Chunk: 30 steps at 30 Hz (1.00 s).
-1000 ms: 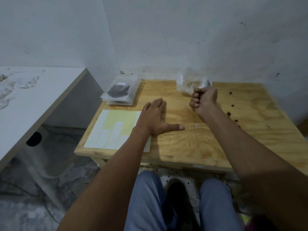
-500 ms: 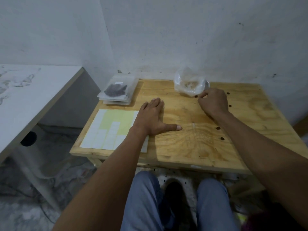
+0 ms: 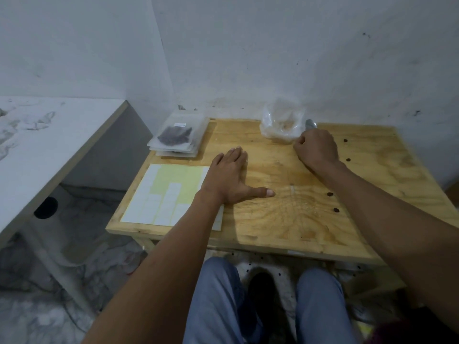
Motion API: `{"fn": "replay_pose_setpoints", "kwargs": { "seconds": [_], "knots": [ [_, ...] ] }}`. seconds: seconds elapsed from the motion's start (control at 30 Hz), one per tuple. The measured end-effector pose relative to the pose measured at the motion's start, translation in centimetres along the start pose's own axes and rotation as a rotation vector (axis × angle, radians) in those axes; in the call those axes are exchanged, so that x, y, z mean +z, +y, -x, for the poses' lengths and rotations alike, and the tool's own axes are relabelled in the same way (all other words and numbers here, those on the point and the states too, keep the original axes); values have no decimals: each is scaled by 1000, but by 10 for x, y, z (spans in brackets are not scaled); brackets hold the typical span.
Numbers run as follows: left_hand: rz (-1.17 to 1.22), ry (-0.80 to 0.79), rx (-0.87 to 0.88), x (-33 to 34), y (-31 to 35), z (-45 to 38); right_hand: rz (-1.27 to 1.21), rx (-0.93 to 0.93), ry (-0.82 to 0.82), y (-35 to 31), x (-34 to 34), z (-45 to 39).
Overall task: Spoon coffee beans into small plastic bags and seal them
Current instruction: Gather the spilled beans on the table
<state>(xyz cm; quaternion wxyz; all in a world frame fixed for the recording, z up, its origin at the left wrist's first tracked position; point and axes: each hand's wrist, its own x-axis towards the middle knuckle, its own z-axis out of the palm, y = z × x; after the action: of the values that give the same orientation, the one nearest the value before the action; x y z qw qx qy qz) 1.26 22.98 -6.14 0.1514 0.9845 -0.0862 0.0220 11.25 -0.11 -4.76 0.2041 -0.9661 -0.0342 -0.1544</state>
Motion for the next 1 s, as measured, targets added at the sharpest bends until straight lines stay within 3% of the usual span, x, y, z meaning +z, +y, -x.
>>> {"fn": "replay_pose_setpoints", "kwargs": {
  "seconds": [0.07,0.2,0.27,0.37,0.47,0.57,0.67,0.83,1.0],
  "knots": [
    [-1,1,-1,0,0,0,-206,128,36,0,-4,0],
    [-5,5,10,1,-1,0,-882,635,63,-11,-33,0],
    [-11,7,16,1,-2,0,-1164,801,35,-11,-42,0],
    [-11,-1,21,1,-2,-1,-1543,874,-69,-4,-45,5],
    [-24,-26,21,1,-2,-1,-1710,899,-98,2,-47,10],
    [-64,-60,26,-4,2,-6,-1620,890,-131,10,-51,14],
    [-83,-63,73,-9,22,-14,-1186,819,-116,15,-56,18],
    [-76,-84,110,7,58,-31,-562,363,24,21,-47,27],
    [-100,-102,96,22,72,-43,-247,208,-2,21,-31,22]
  ]
}}
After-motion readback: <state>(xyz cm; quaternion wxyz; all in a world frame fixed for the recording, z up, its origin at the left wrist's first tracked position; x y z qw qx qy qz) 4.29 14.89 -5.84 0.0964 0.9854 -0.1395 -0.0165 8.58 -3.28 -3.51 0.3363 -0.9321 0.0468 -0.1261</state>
